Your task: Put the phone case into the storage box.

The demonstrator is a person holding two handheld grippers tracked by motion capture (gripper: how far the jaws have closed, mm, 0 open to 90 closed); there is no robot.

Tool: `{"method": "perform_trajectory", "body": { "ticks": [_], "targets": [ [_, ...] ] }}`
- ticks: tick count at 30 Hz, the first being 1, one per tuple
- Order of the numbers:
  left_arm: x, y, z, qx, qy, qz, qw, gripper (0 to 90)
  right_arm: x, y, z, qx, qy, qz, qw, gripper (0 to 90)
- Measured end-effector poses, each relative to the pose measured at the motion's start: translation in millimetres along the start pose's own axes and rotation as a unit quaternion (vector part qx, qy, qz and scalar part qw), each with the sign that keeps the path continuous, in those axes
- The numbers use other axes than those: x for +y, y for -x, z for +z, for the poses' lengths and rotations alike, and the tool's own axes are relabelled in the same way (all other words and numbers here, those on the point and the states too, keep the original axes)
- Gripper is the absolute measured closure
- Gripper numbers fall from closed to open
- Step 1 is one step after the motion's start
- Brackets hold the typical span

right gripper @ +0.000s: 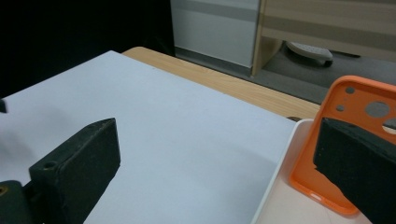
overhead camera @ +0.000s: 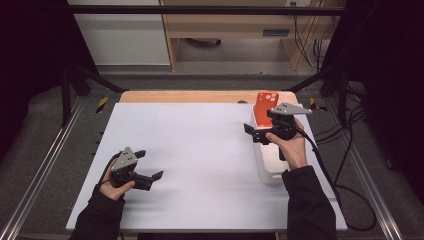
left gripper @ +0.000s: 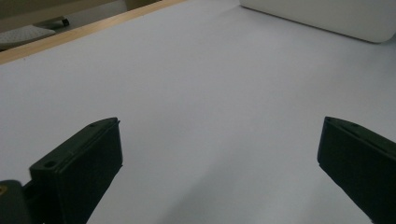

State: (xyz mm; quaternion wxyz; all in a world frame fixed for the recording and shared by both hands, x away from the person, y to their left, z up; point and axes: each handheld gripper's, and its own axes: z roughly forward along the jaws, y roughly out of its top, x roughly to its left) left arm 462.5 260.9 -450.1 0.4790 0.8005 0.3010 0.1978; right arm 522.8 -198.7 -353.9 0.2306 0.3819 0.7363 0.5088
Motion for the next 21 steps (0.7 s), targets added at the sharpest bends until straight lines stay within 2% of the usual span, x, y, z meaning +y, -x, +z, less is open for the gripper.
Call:
{"method": "perform_trajectory", "body": {
  "ticks": [6, 9, 19, 21],
  "targets": [
    [0.7, 2.2, -0.1, -0.005, 0.001, 0.004, 1.0, 0.0, -19.5, -5.3, -17.8, 0.024, 0.011, -0.013, 0.9996, 0.9],
    [0.9, 2.5, -0.4, -0.006, 0.003, 0.003, 1.0, 0.0, -29.8, -6.2, -25.2, 0.028, 0.016, -0.013, 0.9994, 0.8],
    [2.0, 4.1, -2.2, -0.011, 0.009, 0.005, 0.9999, 0.0, -63.1, -3.7, -46.6, 0.06, 0.039, -0.029, 0.997, 1.2],
    [2.1, 5.0, -2.0, -0.014, 0.008, 0.007, 0.9999, 0.0, -67.3, -2.6, -48.4, 0.06, 0.033, -0.035, 0.997, 0.8]
  ]
}}
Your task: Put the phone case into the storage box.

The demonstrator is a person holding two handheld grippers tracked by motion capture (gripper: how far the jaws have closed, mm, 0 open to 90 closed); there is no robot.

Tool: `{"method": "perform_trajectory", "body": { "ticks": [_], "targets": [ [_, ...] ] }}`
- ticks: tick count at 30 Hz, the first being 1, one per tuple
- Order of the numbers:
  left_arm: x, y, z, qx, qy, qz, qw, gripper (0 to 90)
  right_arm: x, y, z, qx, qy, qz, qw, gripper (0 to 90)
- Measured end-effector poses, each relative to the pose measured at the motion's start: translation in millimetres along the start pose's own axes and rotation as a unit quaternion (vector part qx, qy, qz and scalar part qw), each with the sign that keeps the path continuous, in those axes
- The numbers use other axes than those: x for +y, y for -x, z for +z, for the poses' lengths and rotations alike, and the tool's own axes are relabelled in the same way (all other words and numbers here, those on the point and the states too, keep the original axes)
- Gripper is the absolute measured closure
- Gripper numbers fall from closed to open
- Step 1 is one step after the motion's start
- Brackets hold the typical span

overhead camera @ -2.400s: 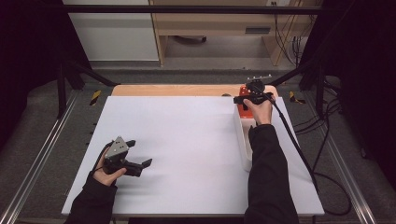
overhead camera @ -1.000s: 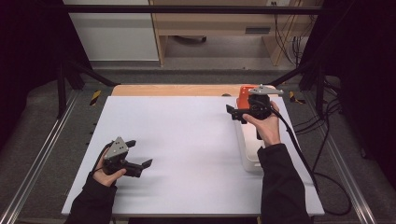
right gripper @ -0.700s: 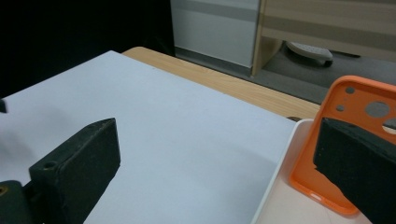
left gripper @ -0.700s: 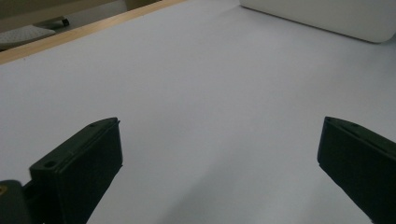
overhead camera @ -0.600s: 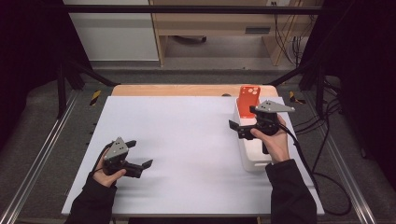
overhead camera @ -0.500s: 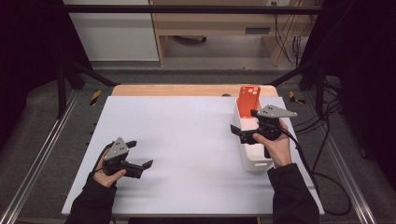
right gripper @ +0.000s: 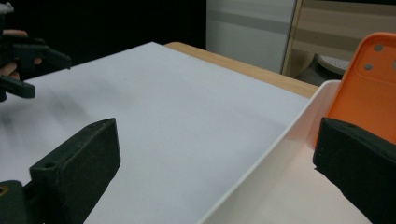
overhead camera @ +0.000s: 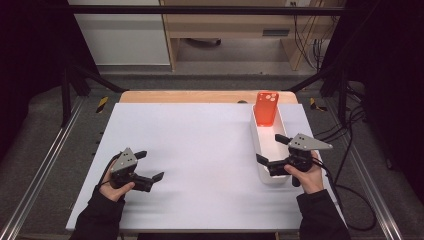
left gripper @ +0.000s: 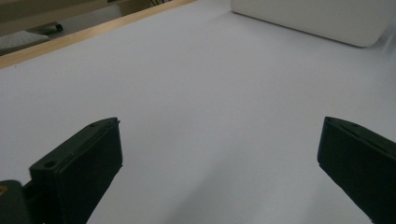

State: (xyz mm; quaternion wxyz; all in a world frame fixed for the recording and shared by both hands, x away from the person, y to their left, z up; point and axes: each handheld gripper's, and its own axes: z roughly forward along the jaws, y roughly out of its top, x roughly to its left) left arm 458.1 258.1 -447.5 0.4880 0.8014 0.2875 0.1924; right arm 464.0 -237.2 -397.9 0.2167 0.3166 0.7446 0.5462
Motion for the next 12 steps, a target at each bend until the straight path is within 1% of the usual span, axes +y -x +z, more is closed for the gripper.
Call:
{"method": "perform_trajectory", "body": {
  "ticks": [1, 5, 7, 12],
  "targets": [
    [0.1, 0.3, 0.1, -0.001, 0.0, 0.0, 1.0, 0.0, -2.2, 0.5, -0.9, -0.002, 0.002, -0.002, 1.0, 1.2],
    [0.7, 1.5, -0.2, -0.003, 0.002, 0.003, 1.0, 0.0, -9.4, 2.4, -4.0, -0.005, -0.003, 0.004, 1.0, 1.0],
    [0.9, 1.5, -0.4, -0.004, 0.003, 0.003, 1.0, 0.0, -14.6, 3.5, -6.9, -0.004, -0.003, 0.002, 1.0, 0.8],
    [2.0, 2.4, -0.5, -0.006, 0.005, 0.004, 1.0, 0.0, -19.6, 5.7, -12.4, -0.006, 0.0, 0.006, 1.0, 0.8]
  ]
}}
